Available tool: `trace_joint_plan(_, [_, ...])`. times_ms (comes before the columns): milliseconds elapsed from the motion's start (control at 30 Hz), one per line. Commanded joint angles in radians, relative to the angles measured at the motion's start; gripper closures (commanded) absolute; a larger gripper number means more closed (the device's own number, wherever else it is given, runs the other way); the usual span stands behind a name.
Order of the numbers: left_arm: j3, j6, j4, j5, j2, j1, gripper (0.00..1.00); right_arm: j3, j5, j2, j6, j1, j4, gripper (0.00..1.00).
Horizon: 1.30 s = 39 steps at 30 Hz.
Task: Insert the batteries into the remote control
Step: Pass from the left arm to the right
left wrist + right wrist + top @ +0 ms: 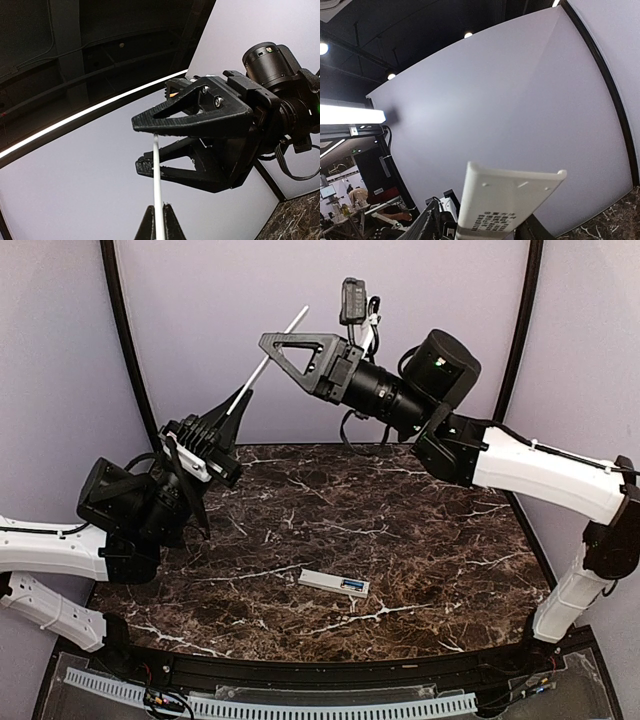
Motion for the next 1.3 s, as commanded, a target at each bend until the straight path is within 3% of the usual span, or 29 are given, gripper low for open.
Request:
trace_joint_plan(0, [-0.003,0.033,0.054,-0.024,-0.008,-0.006,1.0,0.022,-0.018,0.015,0.05,0.003,0.017,0.59])
trace_joint_plan(433, [0.003,0.033,0.055,-0.033,-0.014,-0.006,1.0,0.055,-0.075,0.059,0.083,0.003,0.003,0.65])
trace_joint_plan(567, [0.001,0.034,0.055,-0.035,-0.014,-0.006,1.0,0.054,-0.073,0.058,0.081,0.003,0.002,0.77])
trace_joint_plan(967, [-0.007,0.041,0.049,-0.043,-0.01,-0.006,1.0,0.037,-0.058,0.046,0.066,0.001,0.002,0.88])
trace_joint_plan(1100, [-0.007,0.033,0.025,-0.047,-0.017,-0.006,0.87,0.024,-0.045,0.035,0.062,-0.002,0.004,0.9])
trace_joint_plan(1267, [-0.003,0.018,-0.014,-0.042,-0.024,-0.006,0.8,0.008,-0.034,0.022,0.066,-0.007,0.011,0.91])
